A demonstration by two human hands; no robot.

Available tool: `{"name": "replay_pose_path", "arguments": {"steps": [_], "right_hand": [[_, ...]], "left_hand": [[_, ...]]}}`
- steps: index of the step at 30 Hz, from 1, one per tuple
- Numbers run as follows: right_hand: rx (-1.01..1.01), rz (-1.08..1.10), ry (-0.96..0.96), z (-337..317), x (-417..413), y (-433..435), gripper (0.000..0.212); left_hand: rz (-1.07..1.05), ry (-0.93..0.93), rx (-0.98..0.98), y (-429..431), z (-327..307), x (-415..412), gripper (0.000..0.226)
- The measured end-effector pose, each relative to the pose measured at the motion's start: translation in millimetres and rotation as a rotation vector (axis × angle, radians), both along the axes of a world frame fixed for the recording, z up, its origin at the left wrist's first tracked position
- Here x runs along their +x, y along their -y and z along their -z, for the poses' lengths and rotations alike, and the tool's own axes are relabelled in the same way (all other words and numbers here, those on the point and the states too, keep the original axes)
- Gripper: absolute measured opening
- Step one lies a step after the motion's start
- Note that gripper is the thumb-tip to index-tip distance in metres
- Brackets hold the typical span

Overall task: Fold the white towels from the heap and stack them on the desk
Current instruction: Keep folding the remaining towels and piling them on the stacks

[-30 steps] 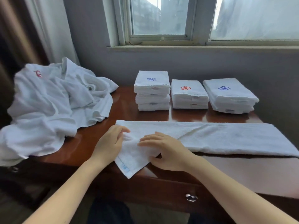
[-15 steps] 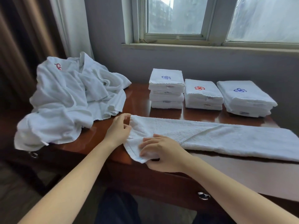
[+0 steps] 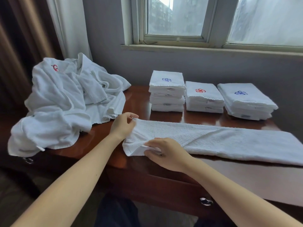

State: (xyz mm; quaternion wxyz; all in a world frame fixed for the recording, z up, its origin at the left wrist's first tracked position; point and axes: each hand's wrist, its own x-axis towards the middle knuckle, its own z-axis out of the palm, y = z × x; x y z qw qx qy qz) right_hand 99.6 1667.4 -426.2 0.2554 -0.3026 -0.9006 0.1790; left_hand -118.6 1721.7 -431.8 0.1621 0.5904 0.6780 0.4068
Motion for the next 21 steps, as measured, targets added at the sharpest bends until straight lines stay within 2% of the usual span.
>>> {"name": "replay_pose_path", "arguments": {"steps": [4, 6, 10, 14, 16, 18, 20, 21], "right_hand": [[-0.012, 0.044, -0.086, -10, -6, -6, 0.017], [0.007, 0.076, -0.122, -20, -13, -14, 0.017], [0.107, 0.107, -0.109, -39, -33, -39, 0.017], [0.164, 0.180, -0.034, -46, -54, -74, 0.019], [0.159, 0.229, 0.007, -39, -62, -89, 0.022], [0.138, 0.261, 0.071, -27, -68, -100, 0.022], [0.140, 0.262, 0.133, -15, -70, -104, 0.020], [0.148, 0.268, 0.137, -10, -68, -104, 0.027]], "left_hand": [[-0.038, -0.260, 0.042, 3, 11, -3, 0.017], [-0.037, -0.247, 0.057, 4, 9, -7, 0.020], [0.053, 0.201, 0.100, 10, -7, -13, 0.012], [0.089, 0.451, -0.048, 21, -17, -14, 0.052], [0.101, 0.395, -0.075, 25, -15, -14, 0.058], [0.046, 0.232, -0.111, 27, -8, -14, 0.040], [-0.015, 0.092, -0.144, 28, -2, -16, 0.034], [-0.030, 0.043, -0.154, 29, -1, -16, 0.032]]}}
